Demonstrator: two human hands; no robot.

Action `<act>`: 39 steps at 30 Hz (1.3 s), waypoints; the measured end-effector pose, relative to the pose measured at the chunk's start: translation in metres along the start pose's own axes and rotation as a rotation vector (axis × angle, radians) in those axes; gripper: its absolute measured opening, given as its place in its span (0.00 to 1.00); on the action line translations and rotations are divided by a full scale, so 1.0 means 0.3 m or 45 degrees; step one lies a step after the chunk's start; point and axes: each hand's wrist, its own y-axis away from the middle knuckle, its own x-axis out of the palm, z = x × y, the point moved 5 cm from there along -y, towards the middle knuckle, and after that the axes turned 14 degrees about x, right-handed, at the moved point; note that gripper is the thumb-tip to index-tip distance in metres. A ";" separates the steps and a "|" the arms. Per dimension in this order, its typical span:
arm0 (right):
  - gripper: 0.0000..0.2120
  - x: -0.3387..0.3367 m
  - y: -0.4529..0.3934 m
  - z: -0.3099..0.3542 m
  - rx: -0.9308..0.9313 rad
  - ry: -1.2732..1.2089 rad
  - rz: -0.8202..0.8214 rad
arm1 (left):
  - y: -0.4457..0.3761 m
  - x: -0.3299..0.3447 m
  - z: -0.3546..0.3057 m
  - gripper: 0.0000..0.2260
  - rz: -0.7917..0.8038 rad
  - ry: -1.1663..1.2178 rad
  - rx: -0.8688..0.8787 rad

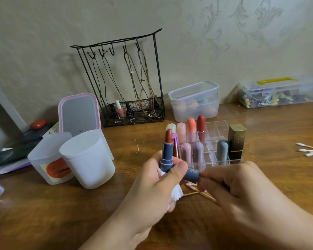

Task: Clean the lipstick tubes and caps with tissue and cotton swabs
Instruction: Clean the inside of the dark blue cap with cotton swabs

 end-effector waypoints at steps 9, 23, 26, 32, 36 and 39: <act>0.13 -0.004 0.005 0.010 -0.051 0.030 0.003 | -0.002 -0.003 0.006 0.15 -0.028 -0.020 -0.002; 0.12 0.001 0.009 0.002 -0.061 -0.012 -0.067 | 0.000 -0.005 -0.004 0.12 -0.043 0.054 0.035; 0.10 -0.011 0.012 0.007 -0.078 -0.020 -0.112 | -0.007 -0.015 0.008 0.11 -0.060 -0.064 0.086; 0.12 -0.005 0.014 0.010 -0.095 0.016 -0.068 | -0.001 -0.016 0.000 0.14 -0.056 -0.049 0.063; 0.10 -0.025 0.008 0.001 -0.053 -0.053 -0.119 | 0.001 -0.010 0.001 0.15 -0.037 -0.009 0.027; 0.11 -0.008 0.008 0.007 -0.100 0.031 -0.004 | -0.002 -0.018 -0.001 0.16 -0.059 -0.014 0.026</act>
